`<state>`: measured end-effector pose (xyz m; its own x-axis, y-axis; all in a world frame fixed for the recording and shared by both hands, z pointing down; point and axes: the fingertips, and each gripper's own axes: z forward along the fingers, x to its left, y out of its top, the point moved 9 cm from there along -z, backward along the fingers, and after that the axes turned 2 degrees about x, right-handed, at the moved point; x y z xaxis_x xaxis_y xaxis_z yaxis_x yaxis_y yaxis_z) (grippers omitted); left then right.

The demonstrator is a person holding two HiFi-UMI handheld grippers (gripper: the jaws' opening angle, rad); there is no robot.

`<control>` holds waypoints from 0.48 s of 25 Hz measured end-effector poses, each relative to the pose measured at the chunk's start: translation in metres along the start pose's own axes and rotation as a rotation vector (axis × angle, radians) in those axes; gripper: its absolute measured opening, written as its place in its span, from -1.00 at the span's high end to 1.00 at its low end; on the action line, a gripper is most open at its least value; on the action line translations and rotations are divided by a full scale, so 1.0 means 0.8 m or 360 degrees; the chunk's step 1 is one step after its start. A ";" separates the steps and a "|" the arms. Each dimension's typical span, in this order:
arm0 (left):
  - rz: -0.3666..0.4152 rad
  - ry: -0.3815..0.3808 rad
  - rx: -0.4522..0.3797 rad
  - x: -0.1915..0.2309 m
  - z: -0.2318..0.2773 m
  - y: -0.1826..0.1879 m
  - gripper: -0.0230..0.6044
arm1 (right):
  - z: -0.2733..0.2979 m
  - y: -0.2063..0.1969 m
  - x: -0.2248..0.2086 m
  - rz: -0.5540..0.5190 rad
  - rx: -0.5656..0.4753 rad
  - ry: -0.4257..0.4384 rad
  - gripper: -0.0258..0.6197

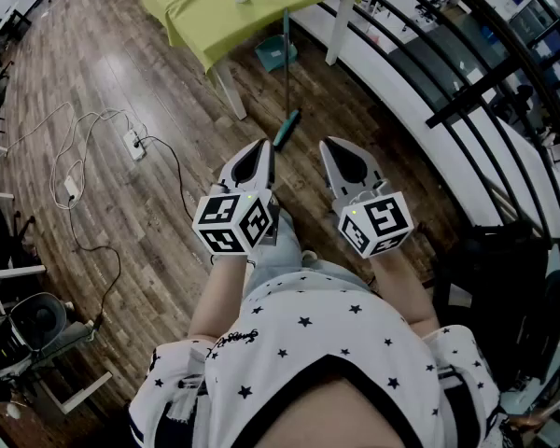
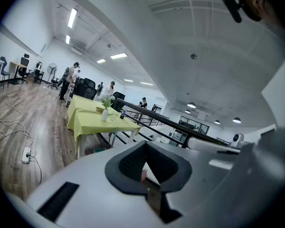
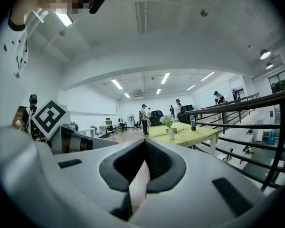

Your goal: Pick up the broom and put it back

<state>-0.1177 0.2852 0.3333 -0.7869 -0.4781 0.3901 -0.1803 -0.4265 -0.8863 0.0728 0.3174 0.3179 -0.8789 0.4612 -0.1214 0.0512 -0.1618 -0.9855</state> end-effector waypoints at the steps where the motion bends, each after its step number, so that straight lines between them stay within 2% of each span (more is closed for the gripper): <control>1: 0.0023 0.0000 0.0001 -0.012 -0.009 -0.005 0.89 | -0.015 -0.001 0.003 -0.0002 -0.0002 0.0001 0.94; 6: 0.0103 0.0006 -0.0018 -0.053 -0.047 -0.024 0.89 | -0.067 -0.009 0.017 0.0018 -0.0015 0.0012 0.94; 12: 0.0163 0.0010 -0.0042 -0.063 -0.068 -0.026 0.89 | -0.081 -0.012 0.028 0.0040 -0.0053 0.0017 0.94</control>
<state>-0.1061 0.3600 0.3186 -0.8057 -0.5131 0.2959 -0.1144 -0.3552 -0.9277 0.0834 0.3853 0.3169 -0.8720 0.4668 -0.1474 0.0893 -0.1443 -0.9855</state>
